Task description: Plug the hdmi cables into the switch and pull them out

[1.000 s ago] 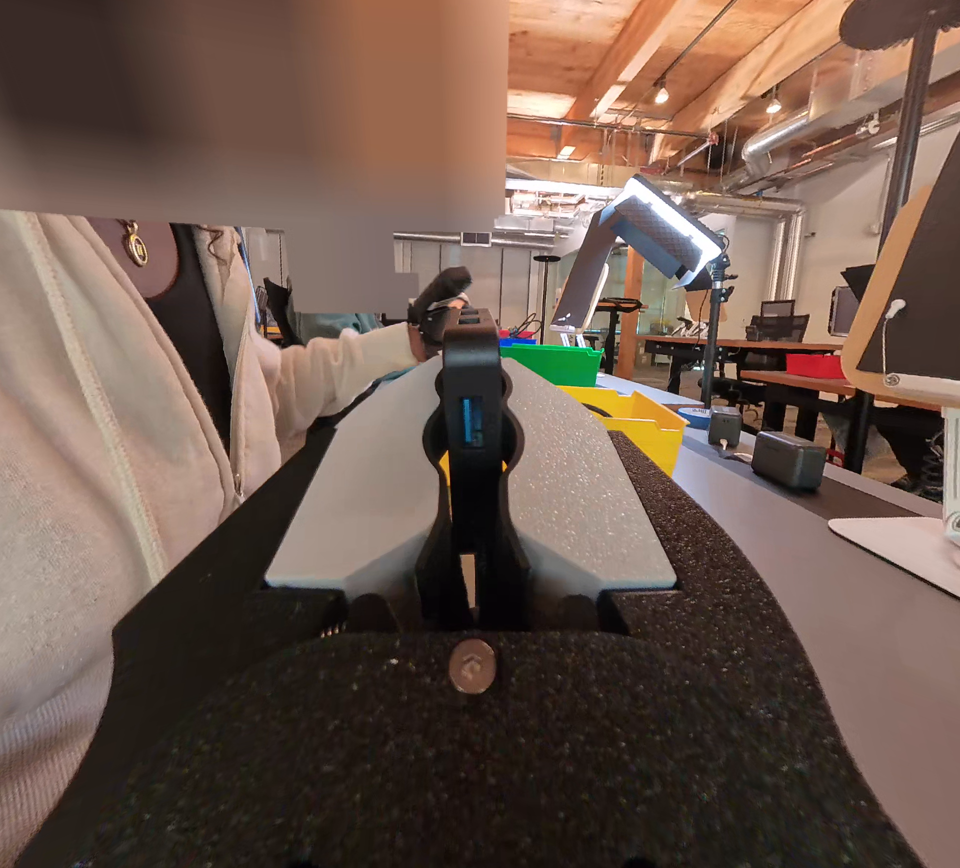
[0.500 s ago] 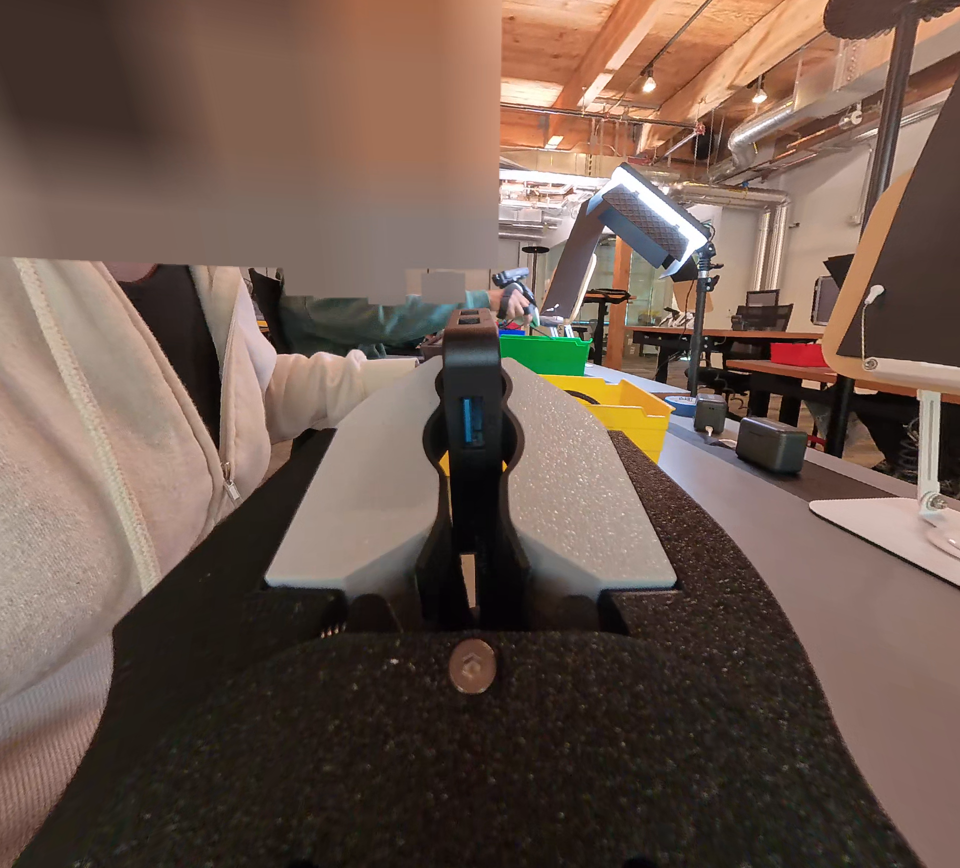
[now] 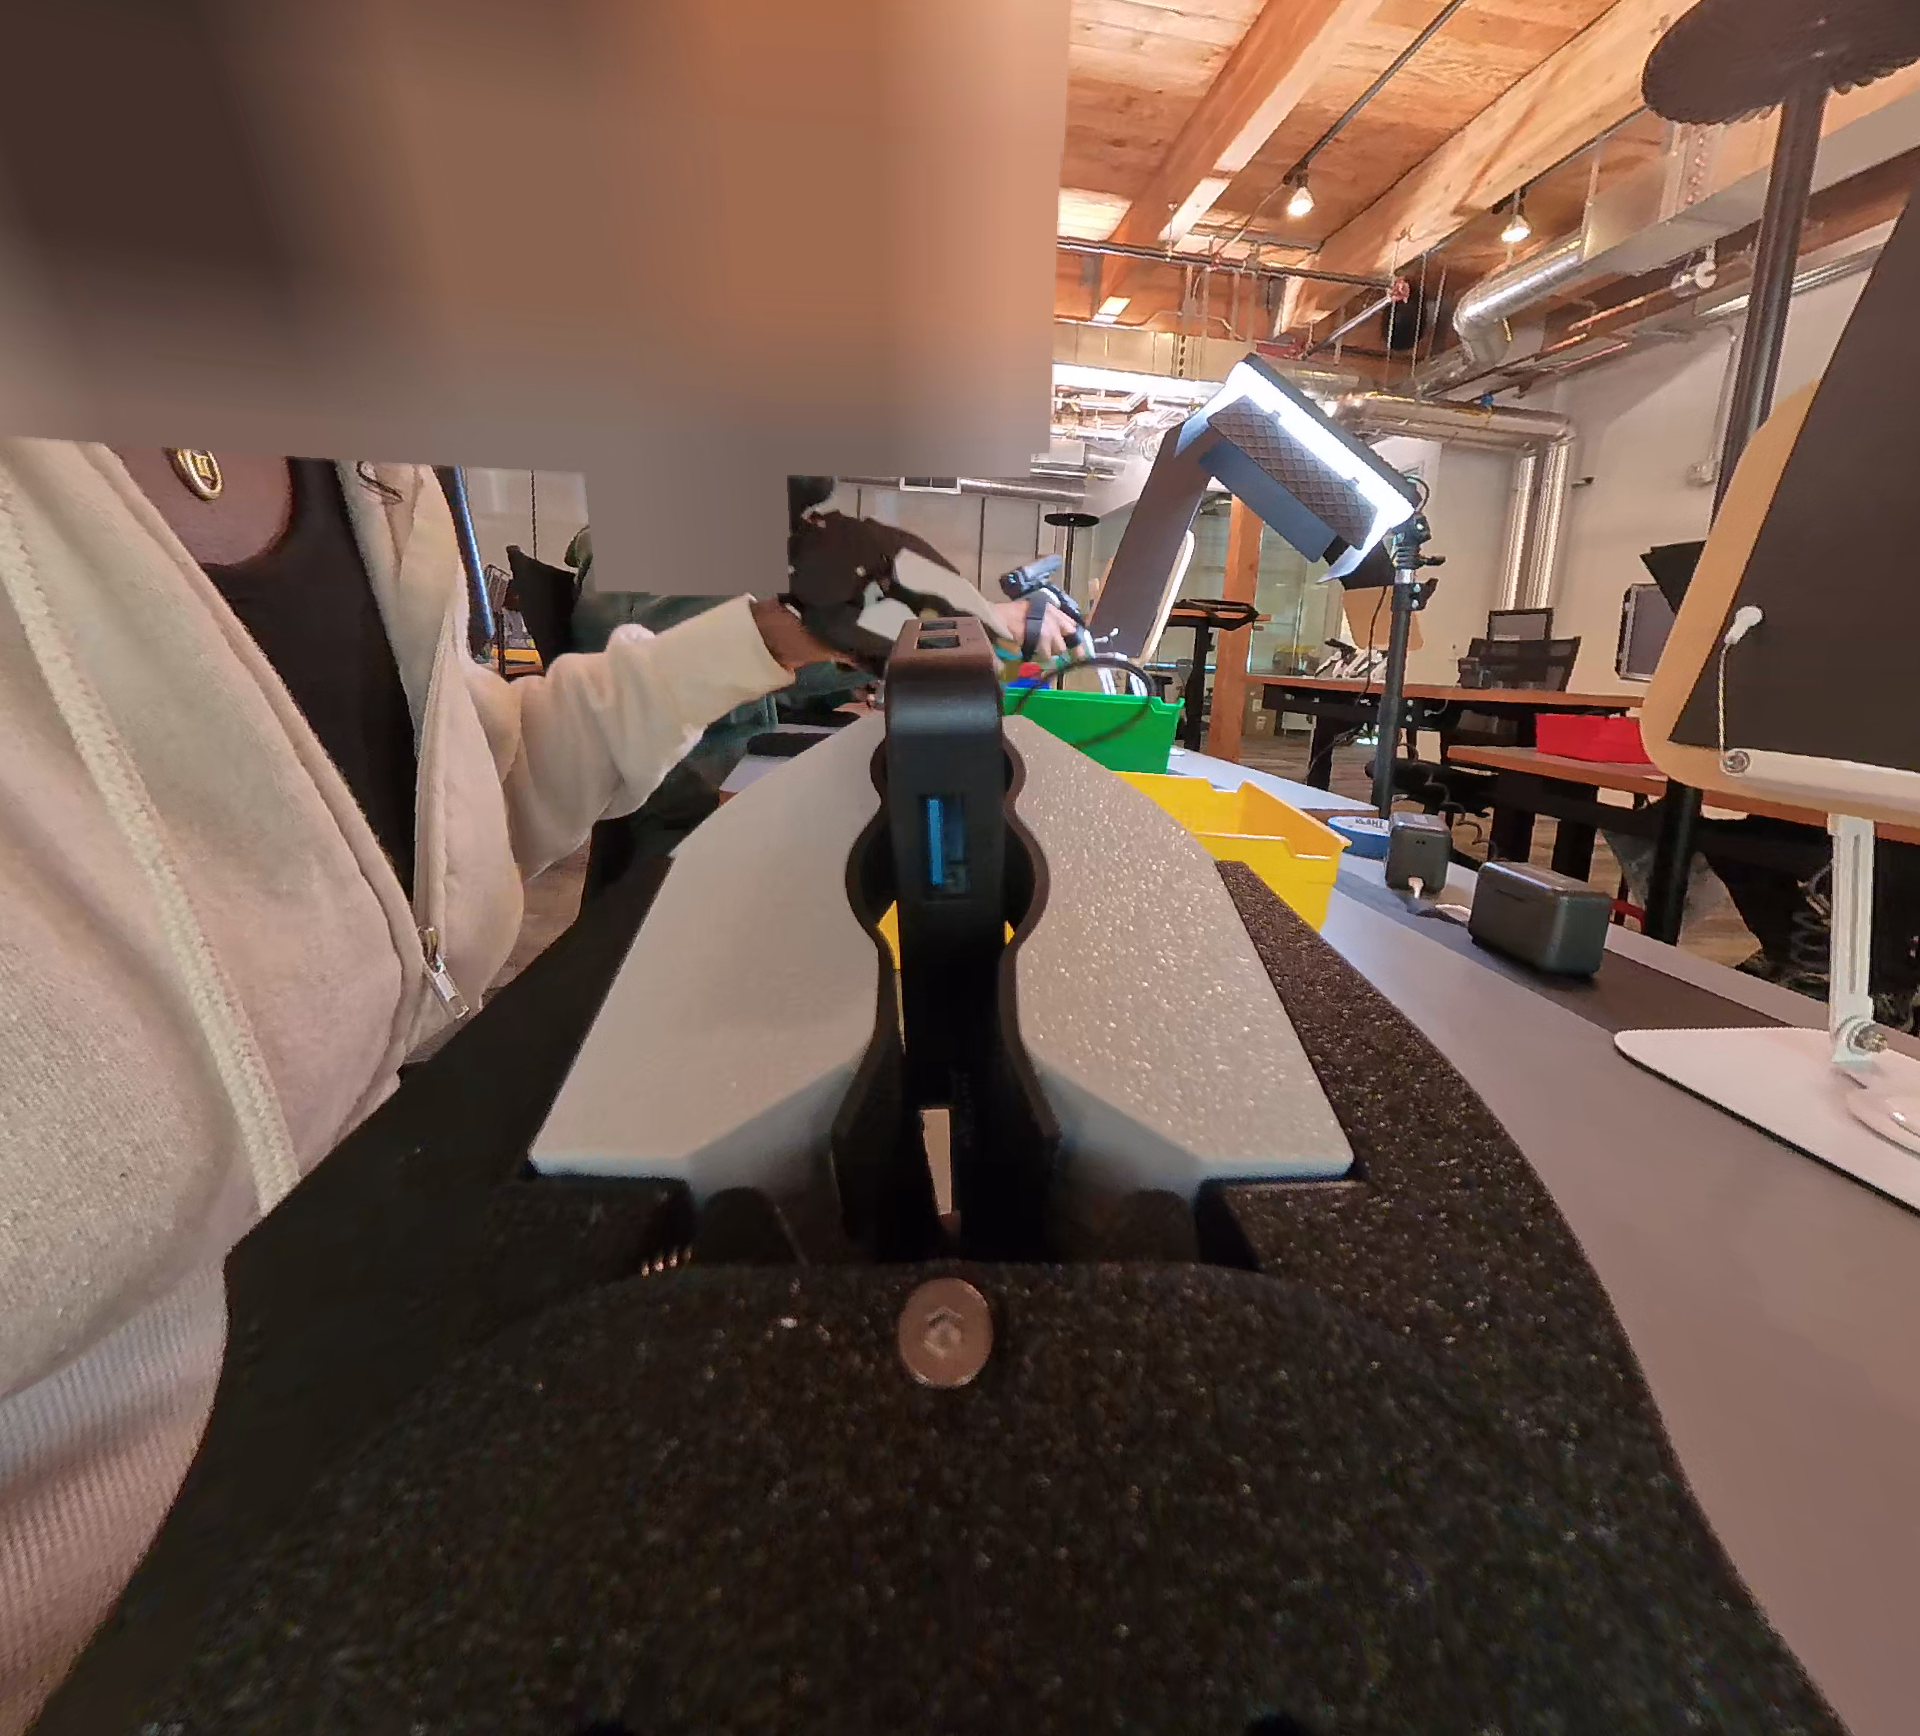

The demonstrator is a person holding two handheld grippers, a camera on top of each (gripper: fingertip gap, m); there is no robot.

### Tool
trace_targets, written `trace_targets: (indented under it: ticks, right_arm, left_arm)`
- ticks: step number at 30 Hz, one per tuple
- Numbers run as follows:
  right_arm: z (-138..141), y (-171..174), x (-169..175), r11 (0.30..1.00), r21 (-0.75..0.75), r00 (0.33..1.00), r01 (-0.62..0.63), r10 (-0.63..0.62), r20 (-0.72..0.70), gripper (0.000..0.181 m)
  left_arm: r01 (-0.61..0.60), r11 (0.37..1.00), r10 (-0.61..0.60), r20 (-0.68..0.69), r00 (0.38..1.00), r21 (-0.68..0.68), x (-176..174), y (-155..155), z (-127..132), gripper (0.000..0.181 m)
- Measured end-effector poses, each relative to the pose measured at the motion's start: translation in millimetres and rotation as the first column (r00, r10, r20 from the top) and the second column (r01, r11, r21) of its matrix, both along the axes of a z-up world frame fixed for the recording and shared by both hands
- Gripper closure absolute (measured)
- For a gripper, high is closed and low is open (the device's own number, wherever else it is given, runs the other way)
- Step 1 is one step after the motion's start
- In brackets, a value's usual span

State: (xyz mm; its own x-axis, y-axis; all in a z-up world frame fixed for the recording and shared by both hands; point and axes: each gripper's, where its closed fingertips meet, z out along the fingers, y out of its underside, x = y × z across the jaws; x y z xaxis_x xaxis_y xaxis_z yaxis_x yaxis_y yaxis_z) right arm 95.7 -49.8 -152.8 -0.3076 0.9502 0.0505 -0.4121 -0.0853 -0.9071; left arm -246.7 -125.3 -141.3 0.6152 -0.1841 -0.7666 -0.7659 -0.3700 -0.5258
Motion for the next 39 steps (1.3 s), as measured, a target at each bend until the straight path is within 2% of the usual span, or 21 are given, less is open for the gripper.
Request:
trace_targets:
  ticks: [5, 8, 10, 12, 14, 17, 21, 24, 27, 29, 35, 39]
  right_arm:
    - [4, -3, 4, 1.000, 0.012, 1.000, 0.004, -0.004, -0.022, 0.167]
    - [8, -5, 8, 1.000, 0.025, 0.999, 0.005, -0.004, -0.041, 0.167]
    - [12, -5, 12, 0.999, 0.033, 0.998, 0.014, -0.012, -0.059, 0.167]
    - [16, -5, 17, 0.999, 0.045, 0.997, 0.031, -0.027, -0.078, 0.167]
    - [20, -6, 22, 0.997, 0.064, 0.995, 0.048, -0.042, -0.093, 0.167]
    - [22, -9, 26, 0.996, 0.081, 0.994, 0.049, -0.041, -0.097, 0.167]
    - [17, -11, 22, 0.992, 0.114, 0.997, 0.056, -0.049, -0.059, 0.167]
    - [13, -14, 18, 0.992, 0.120, 0.998, 0.041, -0.036, -0.044, 0.167]
    - [12, -14, 18, 0.993, 0.110, 0.999, 0.029, -0.025, -0.041, 0.167]
    - [12, -13, 19, 0.994, 0.102, 0.999, 0.028, -0.023, -0.045, 0.167]
    - [10, -12, 18, 0.996, 0.083, 0.999, 0.025, -0.022, -0.041, 0.167]
    - [1, -15, 11, 0.993, 0.116, 0.999, 0.031, -0.032, 0.013, 0.167]
  left_arm:
    - [-0.038, 0.985, 0.005, -0.195, 0.981, -0.166, 33, -18, 30, 0.170]
    - [0.062, 0.960, -0.112, -0.175, 0.978, -0.272, 85, -16, 20, 0.170]
    - [0.157, 0.918, -0.204, -0.096, 0.974, -0.364, 132, -14, -9, 0.170]
    - [0.218, 0.861, -0.271, -0.052, 0.961, -0.460, 172, -14, -52, 0.170]
    - [0.208, 0.835, -0.269, -0.048, 0.962, -0.509, 189, -9, -93, 0.170]
    - [0.269, 0.770, -0.268, 0.090, 0.959, -0.579, 214, -11, -152, 0.169]
    - [0.295, 0.752, -0.226, 0.190, 0.956, -0.590, 225, -14, -189, 0.169]
    - [0.311, 0.778, -0.203, 0.250, 0.947, -0.547, 225, -15, -191, 0.168]
    - [0.325, 0.799, -0.193, 0.296, 0.935, -0.506, 219, -17, -186, 0.149]
    - [0.340, 0.813, -0.222, 0.288, 0.932, -0.473, 215, -19, -184, 0.146]
    - [0.345, 0.830, -0.301, 0.168, 0.939, -0.439, 204, -20, -194, 0.166]
    - [0.356, 0.867, -0.319, 0.161, 0.934, -0.349, 207, -13, -179, 0.168]
